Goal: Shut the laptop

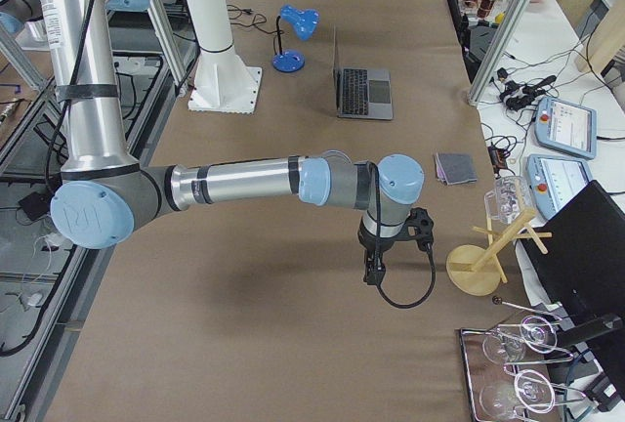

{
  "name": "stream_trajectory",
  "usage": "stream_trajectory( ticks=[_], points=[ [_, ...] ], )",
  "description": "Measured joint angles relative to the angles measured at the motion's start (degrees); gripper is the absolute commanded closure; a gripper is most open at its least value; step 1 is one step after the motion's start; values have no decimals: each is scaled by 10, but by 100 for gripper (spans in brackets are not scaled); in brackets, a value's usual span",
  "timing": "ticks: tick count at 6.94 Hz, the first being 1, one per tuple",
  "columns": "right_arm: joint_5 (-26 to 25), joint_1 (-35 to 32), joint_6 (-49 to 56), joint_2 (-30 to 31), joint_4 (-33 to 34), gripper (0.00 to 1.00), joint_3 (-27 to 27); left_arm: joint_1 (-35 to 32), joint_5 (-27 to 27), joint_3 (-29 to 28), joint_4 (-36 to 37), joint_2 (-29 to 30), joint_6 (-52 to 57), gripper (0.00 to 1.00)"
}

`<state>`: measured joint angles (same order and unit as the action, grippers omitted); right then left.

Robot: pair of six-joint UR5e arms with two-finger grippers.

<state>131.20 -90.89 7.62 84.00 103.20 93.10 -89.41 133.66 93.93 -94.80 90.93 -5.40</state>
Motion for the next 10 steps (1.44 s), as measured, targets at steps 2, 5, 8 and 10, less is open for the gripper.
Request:
stream_trajectory(
  ticks=[2, 5, 8, 10],
  points=[
    [1, 0, -3, -1, -1, 0, 0, 0, -7, -1, 0, 0, -1, 2],
    [3, 0, -5, -2, -1, 0, 0, 0, -10, -2, 0, 0, -1, 2],
    [5, 0, -6, -2, -1, 0, 1, 1, -10, -3, -2, 15, 2, 2],
    [6, 0, -7, -3, -1, 0, 2, 2, -10, -6, -5, 18, 5, 2]
  ],
)
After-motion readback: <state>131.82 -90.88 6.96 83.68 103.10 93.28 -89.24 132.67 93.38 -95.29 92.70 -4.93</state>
